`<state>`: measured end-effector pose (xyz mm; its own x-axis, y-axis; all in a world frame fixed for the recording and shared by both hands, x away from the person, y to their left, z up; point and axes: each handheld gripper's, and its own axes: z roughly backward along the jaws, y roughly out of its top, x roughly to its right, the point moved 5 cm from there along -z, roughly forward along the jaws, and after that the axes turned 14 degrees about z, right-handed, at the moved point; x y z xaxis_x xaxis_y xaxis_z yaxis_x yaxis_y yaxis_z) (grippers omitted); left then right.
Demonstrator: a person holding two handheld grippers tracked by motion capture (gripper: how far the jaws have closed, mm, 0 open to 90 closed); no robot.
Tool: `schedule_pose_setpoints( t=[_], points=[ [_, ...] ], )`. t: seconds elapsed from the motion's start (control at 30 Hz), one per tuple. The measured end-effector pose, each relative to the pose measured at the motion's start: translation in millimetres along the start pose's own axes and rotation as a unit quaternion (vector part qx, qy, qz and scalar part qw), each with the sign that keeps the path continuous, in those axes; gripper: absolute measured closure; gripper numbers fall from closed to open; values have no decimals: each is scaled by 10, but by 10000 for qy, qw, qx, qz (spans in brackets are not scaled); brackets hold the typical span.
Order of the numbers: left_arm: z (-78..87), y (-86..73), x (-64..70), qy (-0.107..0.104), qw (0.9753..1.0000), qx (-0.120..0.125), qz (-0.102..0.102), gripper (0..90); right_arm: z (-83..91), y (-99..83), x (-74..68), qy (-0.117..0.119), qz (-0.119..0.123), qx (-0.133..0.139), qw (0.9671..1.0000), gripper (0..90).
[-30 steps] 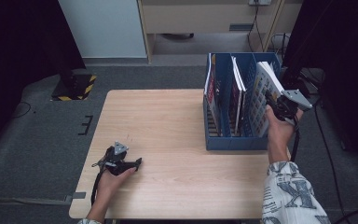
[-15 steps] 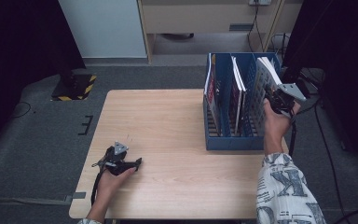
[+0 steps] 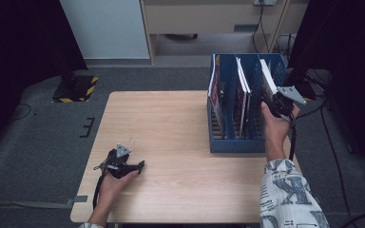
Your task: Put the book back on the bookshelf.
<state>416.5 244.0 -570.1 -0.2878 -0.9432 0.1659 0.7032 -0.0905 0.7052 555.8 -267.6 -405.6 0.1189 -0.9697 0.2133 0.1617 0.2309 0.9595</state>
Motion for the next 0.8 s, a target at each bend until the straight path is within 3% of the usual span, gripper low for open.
schedule_pose_setpoints(
  t=[0.13, 0.63, 0.8],
  points=[
    [0, 0, 0, 1, 10000, 0, 0, 143, 37, 9, -24, 73, 81, -43, 9999, 488],
    [0, 0, 0, 0, 10000, 0, 0, 143, 148, 4, -79, 323, -74, -135, 9994, 290],
    [0, 0, 0, 1, 10000, 0, 1, 143, 153, -21, -99, 448, -123, -203, 9987, 282]
  ],
)
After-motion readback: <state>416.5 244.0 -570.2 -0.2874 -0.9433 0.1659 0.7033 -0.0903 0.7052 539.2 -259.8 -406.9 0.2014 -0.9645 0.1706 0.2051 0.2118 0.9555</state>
